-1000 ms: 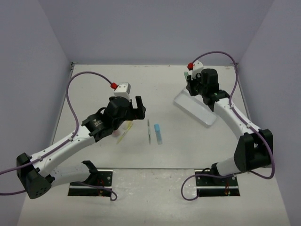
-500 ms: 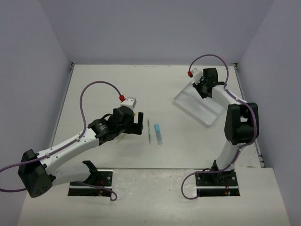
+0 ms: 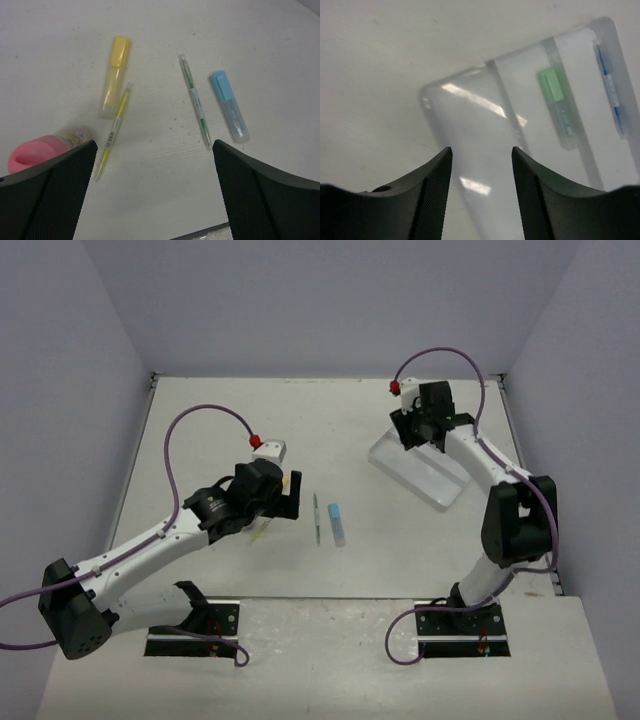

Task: Sort the stationery into containers
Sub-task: Pick up the pen from the center of the board.

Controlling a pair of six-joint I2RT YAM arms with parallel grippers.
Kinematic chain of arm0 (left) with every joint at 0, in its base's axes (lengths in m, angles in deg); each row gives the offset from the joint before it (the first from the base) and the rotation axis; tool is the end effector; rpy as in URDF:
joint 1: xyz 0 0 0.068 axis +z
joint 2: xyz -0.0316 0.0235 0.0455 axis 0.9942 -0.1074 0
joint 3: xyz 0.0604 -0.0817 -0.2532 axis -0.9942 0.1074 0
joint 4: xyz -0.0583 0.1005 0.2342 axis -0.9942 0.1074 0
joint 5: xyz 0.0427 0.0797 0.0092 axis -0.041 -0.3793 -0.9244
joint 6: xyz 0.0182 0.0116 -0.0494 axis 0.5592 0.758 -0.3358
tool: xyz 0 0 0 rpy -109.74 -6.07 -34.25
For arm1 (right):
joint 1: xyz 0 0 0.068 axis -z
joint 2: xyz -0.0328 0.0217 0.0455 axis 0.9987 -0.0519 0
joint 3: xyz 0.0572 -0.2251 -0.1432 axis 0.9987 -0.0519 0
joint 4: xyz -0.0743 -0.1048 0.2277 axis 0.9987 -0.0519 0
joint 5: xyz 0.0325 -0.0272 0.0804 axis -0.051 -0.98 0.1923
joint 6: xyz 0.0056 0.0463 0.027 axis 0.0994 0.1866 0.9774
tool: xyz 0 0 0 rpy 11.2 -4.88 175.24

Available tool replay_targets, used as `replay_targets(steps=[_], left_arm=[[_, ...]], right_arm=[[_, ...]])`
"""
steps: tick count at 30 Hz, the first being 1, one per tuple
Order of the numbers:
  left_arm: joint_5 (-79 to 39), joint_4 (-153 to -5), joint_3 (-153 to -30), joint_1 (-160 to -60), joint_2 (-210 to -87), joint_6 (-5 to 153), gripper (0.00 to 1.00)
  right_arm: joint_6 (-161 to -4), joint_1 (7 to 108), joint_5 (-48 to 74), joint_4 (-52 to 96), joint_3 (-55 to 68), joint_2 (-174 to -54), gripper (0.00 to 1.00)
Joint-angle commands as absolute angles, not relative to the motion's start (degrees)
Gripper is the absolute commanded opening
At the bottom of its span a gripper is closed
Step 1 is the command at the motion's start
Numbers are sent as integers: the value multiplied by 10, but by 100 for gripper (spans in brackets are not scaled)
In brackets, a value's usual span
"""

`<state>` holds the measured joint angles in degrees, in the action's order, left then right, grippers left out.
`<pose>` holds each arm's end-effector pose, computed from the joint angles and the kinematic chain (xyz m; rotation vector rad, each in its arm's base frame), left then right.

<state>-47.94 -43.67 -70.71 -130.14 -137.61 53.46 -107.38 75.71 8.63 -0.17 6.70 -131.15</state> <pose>0.1687 -0.1593 0.2798 0.1288 2.3236 -0.2853 0.3759 0.0774 0.2570 -0.6310 2.2811 0.0142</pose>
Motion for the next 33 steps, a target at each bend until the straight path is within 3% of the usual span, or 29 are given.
replay_targets(steps=[1, 9, 33], left_arm=[[-512, -426, -823, -1254, -1409, 547, 100], [-481, -407, -918, -1174, -1478, 599, 100], [-446, -438, -873, -1157, -1494, 613, 100]], right_arm=[[-799, 589, 78, 53, -38, -1141, 54], [-589, 467, -21, -76, -16, -1244, 46], [-588, 400, 2, -117, 41, -1425, 41]])
